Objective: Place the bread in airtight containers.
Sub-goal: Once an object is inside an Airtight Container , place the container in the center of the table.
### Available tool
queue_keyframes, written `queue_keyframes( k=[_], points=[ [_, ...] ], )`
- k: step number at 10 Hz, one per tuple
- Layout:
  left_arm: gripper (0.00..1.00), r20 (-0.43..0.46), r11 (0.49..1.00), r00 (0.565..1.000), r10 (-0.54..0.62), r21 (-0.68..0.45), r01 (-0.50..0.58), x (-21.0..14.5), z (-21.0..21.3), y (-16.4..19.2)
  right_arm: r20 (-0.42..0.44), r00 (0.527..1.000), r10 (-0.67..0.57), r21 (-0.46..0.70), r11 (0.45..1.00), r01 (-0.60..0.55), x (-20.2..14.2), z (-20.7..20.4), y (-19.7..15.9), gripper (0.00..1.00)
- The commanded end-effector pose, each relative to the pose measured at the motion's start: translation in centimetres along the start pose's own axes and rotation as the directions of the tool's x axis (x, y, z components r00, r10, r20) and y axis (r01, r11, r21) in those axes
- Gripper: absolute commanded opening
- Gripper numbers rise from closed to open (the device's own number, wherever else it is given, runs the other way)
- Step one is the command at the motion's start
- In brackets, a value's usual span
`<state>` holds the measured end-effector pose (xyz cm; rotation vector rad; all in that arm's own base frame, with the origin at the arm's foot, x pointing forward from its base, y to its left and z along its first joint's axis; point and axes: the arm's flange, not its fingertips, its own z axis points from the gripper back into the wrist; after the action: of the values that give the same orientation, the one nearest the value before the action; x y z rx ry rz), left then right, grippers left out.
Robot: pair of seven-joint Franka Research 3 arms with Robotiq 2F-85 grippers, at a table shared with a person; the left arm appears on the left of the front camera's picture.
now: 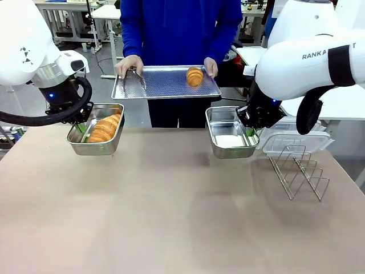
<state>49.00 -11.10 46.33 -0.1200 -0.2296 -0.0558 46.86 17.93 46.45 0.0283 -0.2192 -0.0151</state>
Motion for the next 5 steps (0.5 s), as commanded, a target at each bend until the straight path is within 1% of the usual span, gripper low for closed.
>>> queue_keyframes(
  k=[1,3,5],
  points=[
    [0.03,-0.020,1.000,1.000,0.010,0.022,-0.009,0.1,-0.4,0.7,0.012,1.000,-0.015,-0.010,1.000,0.015,0.1,0.3,0.1,0.00],
    [0.03,-0.030,0.999,0.999,0.041,0.013,-0.041,0.8,-2.2,1.9,0.012,1.000,-0.015,-0.010,1.000,0.015,0.1,0.3,0.1,0.00],
    [0.03,-0.044,0.996,0.996,0.082,0.038,-0.081,1.4,-5.7,2.7,0.012,1.000,-0.015,-0.010,1.000,0.015,0.1,0.3,0.1,0.00]
  ],
)
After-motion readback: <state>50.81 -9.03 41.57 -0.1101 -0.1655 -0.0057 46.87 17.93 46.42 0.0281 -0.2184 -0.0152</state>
